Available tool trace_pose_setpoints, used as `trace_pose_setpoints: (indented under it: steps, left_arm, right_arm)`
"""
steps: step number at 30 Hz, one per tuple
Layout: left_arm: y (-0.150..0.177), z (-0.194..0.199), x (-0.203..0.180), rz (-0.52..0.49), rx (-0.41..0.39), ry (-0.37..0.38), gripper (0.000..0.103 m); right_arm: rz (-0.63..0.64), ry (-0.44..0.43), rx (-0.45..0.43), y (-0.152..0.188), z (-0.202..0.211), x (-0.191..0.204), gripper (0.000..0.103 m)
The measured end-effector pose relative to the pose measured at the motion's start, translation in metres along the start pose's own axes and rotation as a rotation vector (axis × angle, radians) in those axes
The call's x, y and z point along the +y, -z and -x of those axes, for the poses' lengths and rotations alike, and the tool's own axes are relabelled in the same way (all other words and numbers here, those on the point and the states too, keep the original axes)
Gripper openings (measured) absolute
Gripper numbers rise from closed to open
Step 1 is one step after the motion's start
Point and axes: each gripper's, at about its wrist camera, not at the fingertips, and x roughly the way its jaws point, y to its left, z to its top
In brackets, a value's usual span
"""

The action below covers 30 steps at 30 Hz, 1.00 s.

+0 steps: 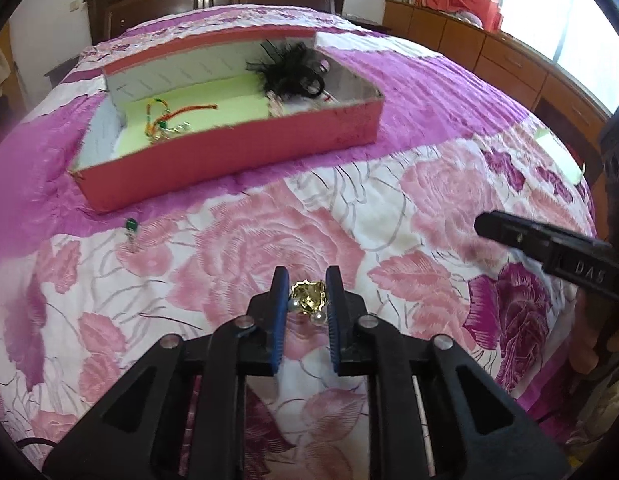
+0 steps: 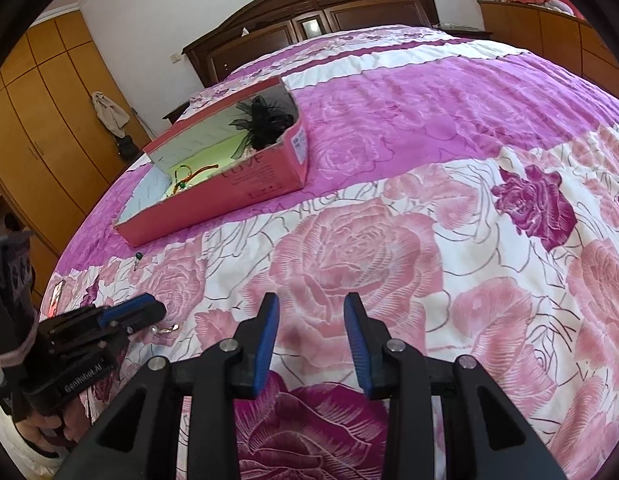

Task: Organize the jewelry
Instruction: 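Lower the right tool onto the green-stone earring and close while the left tool holds the brooch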

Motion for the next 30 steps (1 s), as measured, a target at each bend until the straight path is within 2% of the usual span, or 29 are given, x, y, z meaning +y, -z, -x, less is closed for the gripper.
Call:
trace_pose_setpoints:
  steps: [9, 22, 30]
  left_arm:
    - [-0.01, 0.017, 0.028, 0.064, -0.041, -0.044, 0.01]
    - [-0.018, 0.036, 0.078, 0.14, -0.081, -0.131, 0.01]
    - [-0.024, 0.036, 0.107, 0.159, -0.088, -0.144, 0.01]
  right_arm:
    - [0.041, -0.022, 0.004, -0.005, -0.006, 0.024, 0.036]
    - [0.127, -0.05, -0.004, -0.016, -0.023, 0.082, 0.036]
    - [0.151, -0.043, 0.001, -0.02, -0.038, 0.117, 0.036]
